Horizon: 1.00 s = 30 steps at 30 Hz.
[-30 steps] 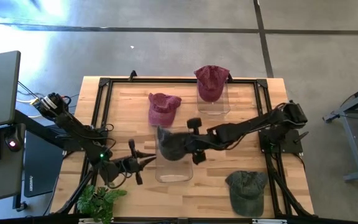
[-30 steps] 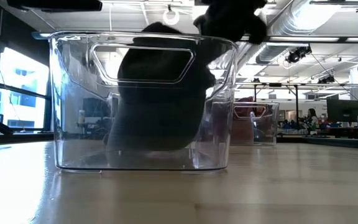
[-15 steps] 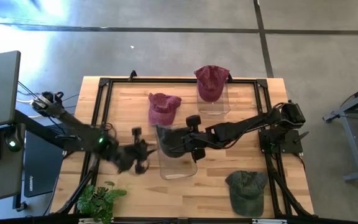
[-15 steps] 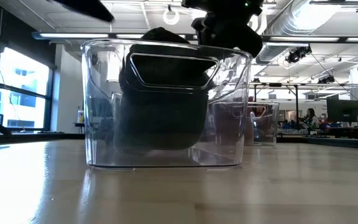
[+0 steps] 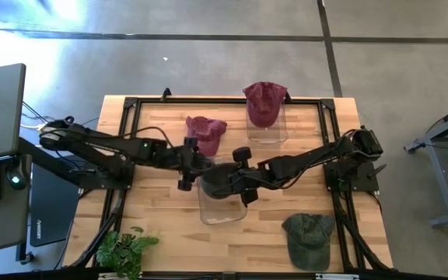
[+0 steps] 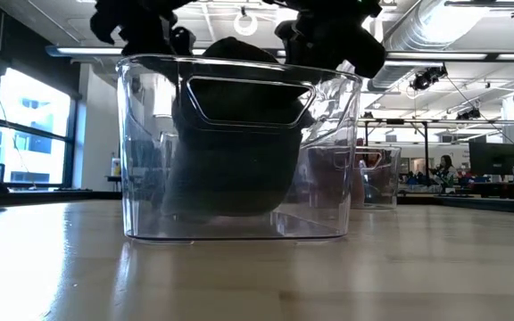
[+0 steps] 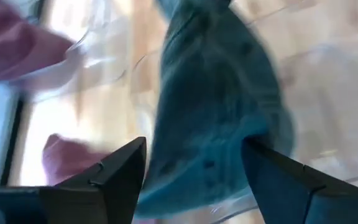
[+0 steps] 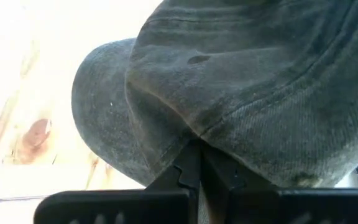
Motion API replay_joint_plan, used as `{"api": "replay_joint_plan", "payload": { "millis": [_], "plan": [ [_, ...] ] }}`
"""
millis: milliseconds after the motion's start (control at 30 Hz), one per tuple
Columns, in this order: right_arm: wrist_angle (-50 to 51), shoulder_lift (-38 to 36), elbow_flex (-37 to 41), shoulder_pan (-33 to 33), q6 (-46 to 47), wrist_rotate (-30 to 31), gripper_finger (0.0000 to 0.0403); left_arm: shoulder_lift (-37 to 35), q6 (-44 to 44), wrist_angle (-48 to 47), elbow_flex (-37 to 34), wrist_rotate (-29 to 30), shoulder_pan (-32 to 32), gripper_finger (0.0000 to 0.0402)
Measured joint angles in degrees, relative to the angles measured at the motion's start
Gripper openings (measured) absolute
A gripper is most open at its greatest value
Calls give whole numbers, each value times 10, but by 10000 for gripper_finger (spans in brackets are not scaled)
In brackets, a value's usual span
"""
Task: Pick & Place hat
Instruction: Put the top black cap into the bottom transparent bin
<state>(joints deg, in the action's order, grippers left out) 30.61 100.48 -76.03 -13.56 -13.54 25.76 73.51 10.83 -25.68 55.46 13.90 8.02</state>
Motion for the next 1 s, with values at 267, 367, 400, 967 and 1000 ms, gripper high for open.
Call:
{"api": "replay_joint_plan", "payload": {
  "millis": [267,367,400,967,1000],
  "plan": [
    [2,0,0,0,0,3,6,3,19,15,0,-80,-11,96],
    [2,0,0,0,-2,9,2,-20,17,6,2,-114,1,19],
    [2,0,0,2,-2,12,2,-28,9,8,7,-119,6,12],
    [-22,-1,0,11,-4,138,18,-40,-95,-9,12,20,92,23],
    [-26,-1,0,7,-1,164,22,-40,-98,-13,12,41,91,28]
  ]
}}
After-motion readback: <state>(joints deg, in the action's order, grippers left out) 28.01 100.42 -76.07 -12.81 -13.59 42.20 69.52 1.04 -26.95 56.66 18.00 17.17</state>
